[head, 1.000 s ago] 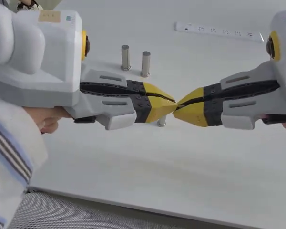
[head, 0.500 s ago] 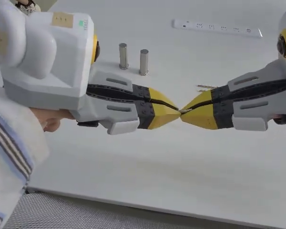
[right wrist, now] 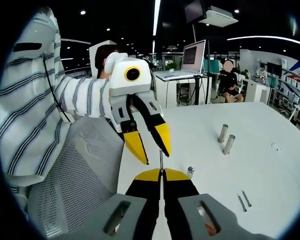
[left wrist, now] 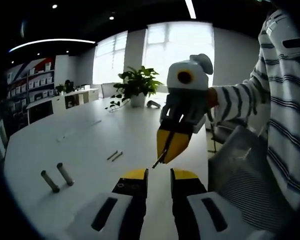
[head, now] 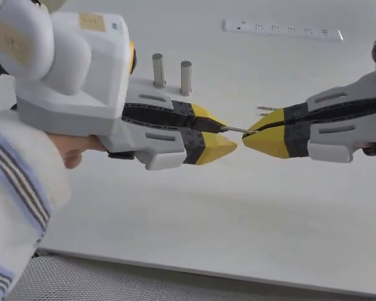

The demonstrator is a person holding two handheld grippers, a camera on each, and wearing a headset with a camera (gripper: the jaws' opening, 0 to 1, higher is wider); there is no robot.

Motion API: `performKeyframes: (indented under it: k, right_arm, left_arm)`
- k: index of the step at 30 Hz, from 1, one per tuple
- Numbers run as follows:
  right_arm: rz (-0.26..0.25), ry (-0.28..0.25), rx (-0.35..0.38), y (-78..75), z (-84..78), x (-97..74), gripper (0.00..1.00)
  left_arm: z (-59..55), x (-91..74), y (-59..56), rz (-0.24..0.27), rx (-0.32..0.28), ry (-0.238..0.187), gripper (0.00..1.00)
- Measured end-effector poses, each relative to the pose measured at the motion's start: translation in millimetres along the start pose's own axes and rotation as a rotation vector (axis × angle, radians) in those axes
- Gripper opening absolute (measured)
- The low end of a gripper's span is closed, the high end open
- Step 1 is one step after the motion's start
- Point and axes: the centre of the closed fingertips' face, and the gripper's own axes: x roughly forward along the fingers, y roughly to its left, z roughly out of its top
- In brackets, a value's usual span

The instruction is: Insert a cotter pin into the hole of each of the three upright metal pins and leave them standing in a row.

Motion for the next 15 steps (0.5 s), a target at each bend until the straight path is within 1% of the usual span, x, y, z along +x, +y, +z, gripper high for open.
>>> performKeyframes:
  k: [2, 3, 4, 6, 7, 8, 9, 11, 15]
  right_arm:
    - [-0.023, 0.011, 0.011, -9.2, -5.8, -0.2, 0.00]
    - [-0.042, 0.022, 0.014, -14.1, -9.9, -0.4, 0.00]
    - [-0.052, 0.031, 0.014, -16.5, -13.0, -0.1, 0.00]
    - [-0.070, 0.048, 0.021, -20.4, -19.4, 0.8, 0.00]
    - [-0.084, 0.059, 0.026, -23.3, -23.9, 1.6, 0.00]
    - [-0.089, 0.061, 0.034, -24.5, -26.2, 2.5, 0.00]
    - [-0.097, 0.063, 0.041, -26.5, -29.1, 3.4, 0.00]
    - [-0.105, 0.066, 0.048, -29.1, -33.1, 4.9, 0.00]
    - [-0.126, 0.093, 0.042, -35.0, -41.6, 8.2, 0.00]
  left_arm:
    - [-4.0, 0.5, 3.6, 0.021, 0.002, 0.023, 0.19]
    - [-3.8, 3.4, 2.6, 0.034, 0.005, 0.031, 0.20]
    - [-4.1, 3.9, 2.4, 0.038, 0.006, 0.033, 0.20]
    - [-5.0, 5.6, 4.0, 0.051, -0.017, 0.035, 0.18]
    - [-5.4, 6.4, 6.7, 0.057, -0.032, 0.033, 0.18]
    - [-6.1, 7.1, 6.8, 0.062, -0.033, 0.036, 0.18]
    - [-8.8, 6.2, 12.1, 0.065, -0.048, 0.040, 0.18]
    - [-14.0, 5.7, 19.0, 0.070, -0.051, 0.060, 0.18]
    - [-19.9, 7.5, 26.3, 0.064, -0.070, 0.078, 0.16]
